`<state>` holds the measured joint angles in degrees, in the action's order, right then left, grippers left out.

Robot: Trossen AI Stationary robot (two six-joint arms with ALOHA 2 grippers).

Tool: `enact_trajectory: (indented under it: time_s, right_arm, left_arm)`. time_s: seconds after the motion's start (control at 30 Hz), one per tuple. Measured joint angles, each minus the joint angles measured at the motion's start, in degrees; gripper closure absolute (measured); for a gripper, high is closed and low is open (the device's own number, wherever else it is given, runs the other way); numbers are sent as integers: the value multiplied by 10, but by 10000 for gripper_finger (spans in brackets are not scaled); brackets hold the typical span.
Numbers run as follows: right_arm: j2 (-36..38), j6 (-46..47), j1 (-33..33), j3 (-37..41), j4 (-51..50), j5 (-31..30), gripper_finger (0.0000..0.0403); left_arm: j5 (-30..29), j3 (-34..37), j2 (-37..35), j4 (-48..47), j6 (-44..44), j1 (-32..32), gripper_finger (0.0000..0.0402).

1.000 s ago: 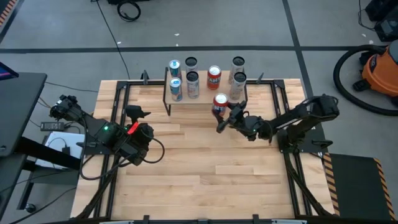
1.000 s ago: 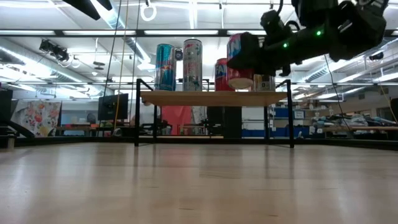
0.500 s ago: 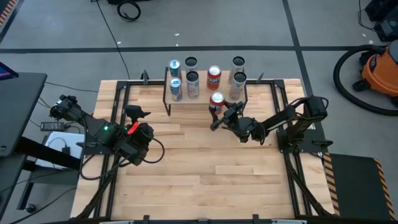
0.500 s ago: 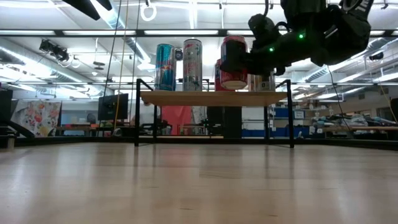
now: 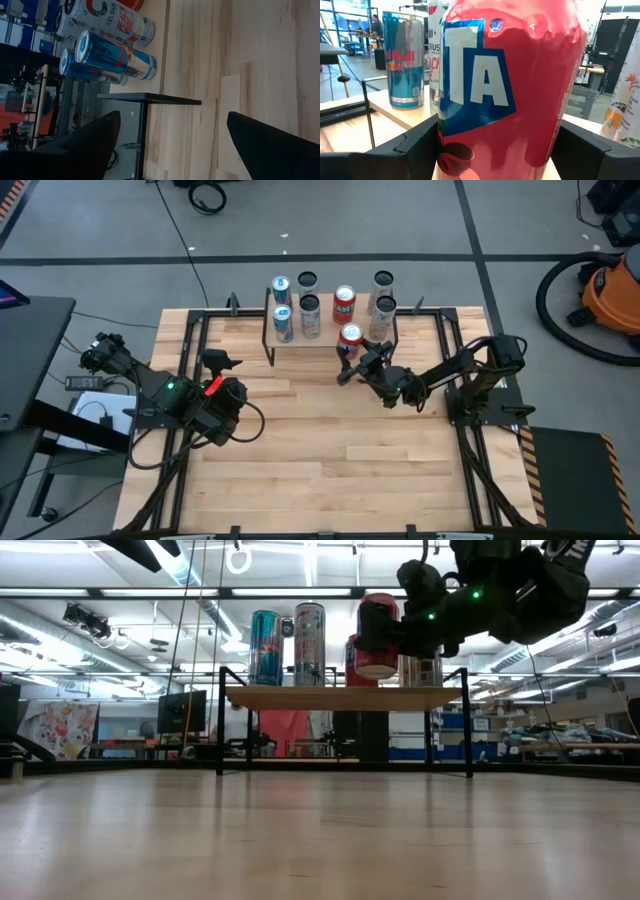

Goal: Place canned beverage on shelf
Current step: Put the orange soda can on the shelf

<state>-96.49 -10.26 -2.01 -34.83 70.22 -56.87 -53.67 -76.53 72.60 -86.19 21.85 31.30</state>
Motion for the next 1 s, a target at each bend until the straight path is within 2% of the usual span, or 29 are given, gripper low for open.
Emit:
enact_trajectory:
  time_s: [0.43, 0.63, 0.83, 1.0]
  right_arm:
    - [0, 2, 33, -35, -45, 21, 85]
    - [0, 37, 52, -35, -65, 20, 85]
    - [0, 98, 81, -35, -108, 72, 84]
    - [1, 112, 86, -35, -107, 74, 79]
  left_arm:
    - [0, 0, 0, 0, 0, 0, 24]
    - [0, 0, 0, 0, -1, 0, 24]
    - [0, 0, 0, 0, -2, 0, 24]
    - [0, 0, 0, 0, -2, 0, 24]
